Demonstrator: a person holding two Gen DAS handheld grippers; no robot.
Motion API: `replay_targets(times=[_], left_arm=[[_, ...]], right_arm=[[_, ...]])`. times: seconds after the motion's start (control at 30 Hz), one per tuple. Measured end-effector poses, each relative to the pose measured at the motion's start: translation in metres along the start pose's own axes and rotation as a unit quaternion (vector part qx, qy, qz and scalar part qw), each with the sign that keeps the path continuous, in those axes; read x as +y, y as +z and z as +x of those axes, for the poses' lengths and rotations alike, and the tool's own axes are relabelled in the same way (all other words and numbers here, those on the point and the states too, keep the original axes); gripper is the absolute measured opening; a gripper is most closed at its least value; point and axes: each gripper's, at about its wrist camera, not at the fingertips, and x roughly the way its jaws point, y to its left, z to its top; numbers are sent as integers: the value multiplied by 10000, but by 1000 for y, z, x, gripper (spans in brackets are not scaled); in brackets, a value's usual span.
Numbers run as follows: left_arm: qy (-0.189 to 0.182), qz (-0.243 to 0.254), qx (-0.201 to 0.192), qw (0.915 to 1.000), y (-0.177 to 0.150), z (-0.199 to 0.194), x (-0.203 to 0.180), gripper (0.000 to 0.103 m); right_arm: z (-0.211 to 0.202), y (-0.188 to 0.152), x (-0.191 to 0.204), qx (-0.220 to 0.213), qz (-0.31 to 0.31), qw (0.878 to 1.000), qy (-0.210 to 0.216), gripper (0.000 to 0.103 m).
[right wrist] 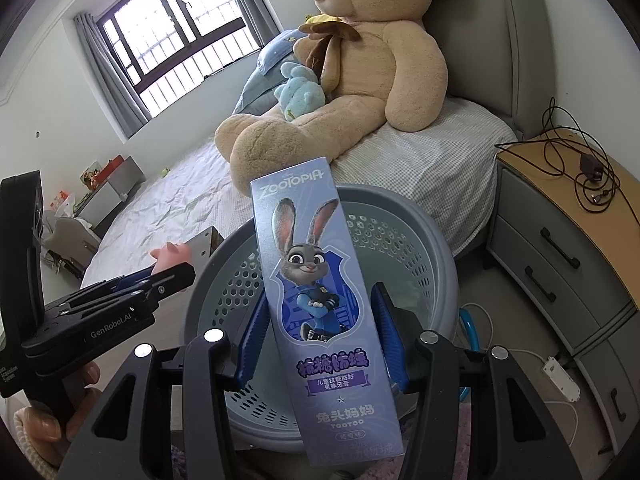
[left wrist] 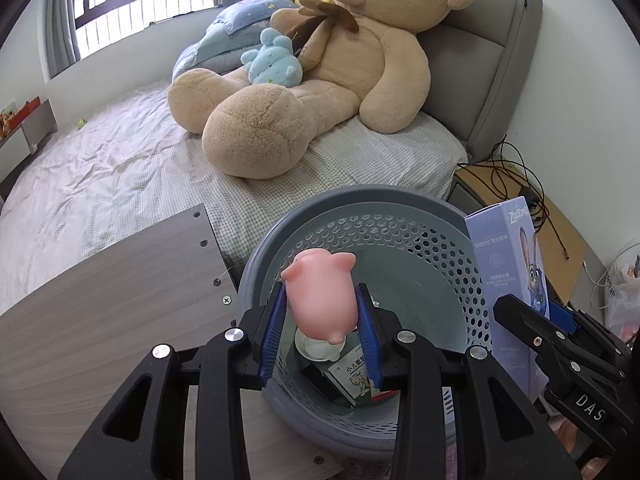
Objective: Collect trash
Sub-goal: 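Open both grippers to drop the pig toy and toothpaste box into the basket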
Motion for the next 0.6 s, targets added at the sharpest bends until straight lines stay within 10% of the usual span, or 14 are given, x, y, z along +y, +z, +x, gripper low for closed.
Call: replay_targets(times=[0.2,0.33,0.6], left_arm=[[28,-84,40,10000,-1,-1,3,36],[162,-99,-104,9998,0,-8,5,75],[346,-185,-138,9991,-2,-12,13,75]], right_arm=[[3,3,7,10,-140,9999,1,49],[-1,5,6,-99,-105,9999,25,59],[-3,0,7,-153,-126,9996,-183,68]])
